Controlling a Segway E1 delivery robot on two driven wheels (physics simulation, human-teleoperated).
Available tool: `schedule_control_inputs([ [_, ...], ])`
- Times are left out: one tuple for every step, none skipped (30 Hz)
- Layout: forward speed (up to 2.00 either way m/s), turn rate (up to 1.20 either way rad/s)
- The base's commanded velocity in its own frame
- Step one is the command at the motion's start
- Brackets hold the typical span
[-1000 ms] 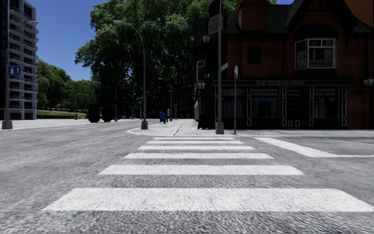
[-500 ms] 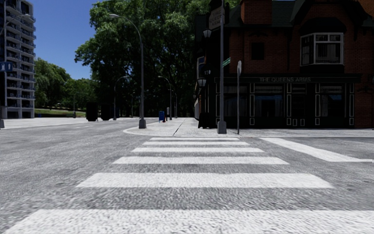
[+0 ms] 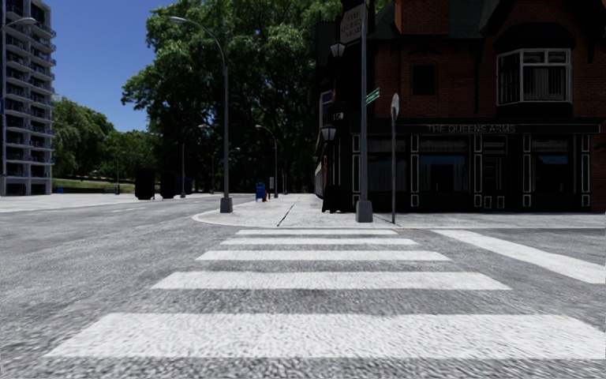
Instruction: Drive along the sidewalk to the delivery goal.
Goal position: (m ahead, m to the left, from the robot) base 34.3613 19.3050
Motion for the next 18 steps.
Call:
schedule_control_inputs([
  [1.26, 0.0],
  [1.26, 0.0],
  [1.26, 0.0],
  [1.26, 0.0],
  [1.26, 0.0],
  [1.26, 0.0],
  [1.26, 0.0],
  [1.26, 0.0],
  [1.26, 0.0],
  [2.0, 0.0],
  [2.0, 0.0],
  [2.0, 0.0],
  [2.0, 0.0],
  [2.0, 0.0],
  [2.0, 0.0],
  [2.0, 0.0],
  [2.0, 0.0],
  [2.0, 0.0],
])
